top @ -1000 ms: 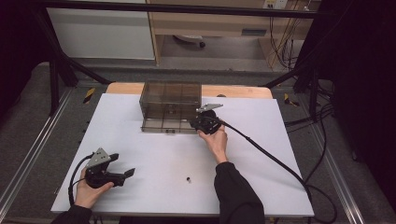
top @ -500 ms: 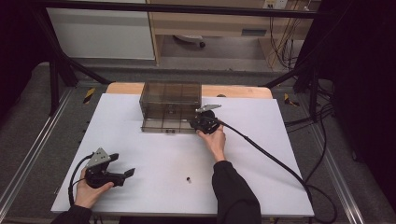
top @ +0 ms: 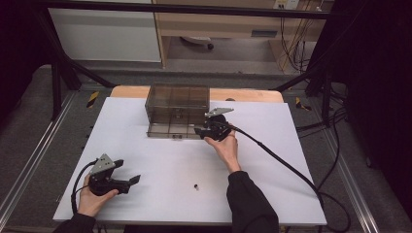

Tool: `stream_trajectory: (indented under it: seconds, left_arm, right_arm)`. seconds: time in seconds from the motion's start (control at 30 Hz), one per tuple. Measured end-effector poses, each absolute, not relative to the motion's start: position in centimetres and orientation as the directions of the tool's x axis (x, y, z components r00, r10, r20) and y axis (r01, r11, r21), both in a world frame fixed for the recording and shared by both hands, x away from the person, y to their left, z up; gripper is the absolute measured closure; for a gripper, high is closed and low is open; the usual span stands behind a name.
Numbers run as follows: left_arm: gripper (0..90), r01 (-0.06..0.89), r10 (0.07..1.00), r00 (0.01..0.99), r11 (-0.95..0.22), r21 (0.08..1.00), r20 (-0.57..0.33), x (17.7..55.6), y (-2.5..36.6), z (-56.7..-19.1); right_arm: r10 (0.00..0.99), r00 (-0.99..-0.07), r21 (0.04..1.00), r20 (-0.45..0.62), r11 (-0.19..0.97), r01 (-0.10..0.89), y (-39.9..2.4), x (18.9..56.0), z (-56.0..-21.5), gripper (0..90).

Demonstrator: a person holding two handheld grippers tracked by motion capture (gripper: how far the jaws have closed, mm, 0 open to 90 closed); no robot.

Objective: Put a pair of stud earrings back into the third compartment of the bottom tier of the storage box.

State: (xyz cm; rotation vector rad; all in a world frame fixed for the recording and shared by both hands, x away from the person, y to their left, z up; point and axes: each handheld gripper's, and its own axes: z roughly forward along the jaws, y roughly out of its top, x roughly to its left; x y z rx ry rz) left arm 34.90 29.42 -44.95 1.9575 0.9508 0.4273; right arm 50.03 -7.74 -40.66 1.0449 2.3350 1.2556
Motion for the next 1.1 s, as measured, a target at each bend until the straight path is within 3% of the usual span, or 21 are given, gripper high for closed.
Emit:
stream_trajectory:
  seconds: [0.17, 0.6, 1.1]
  left_arm:
    - [6.7, 0.452, 0.758, 0.648, -0.312, 0.836, -0.067, 34.9, 29.3, -44.9]
    - [6.7, 0.452, 0.76, 0.647, -0.313, 0.836, -0.065, 34.9, 29.3, -44.9]
    - [6.7, 0.452, 0.761, 0.645, -0.313, 0.835, -0.064, 34.9, 29.4, -44.9]
  right_arm:
    - [0.704, -0.704, 0.818, 0.096, 0.347, 0.458, -8.0, 48.2, -39.9, 31.9]
    - [0.705, -0.698, 0.82, 0.128, 0.32, 0.474, -10.0, 44.1, -39.7, 9.9]
    - [0.699, -0.703, 0.799, 0.135, 0.342, 0.494, -10.6, 39.0, -40.7, 1.5]
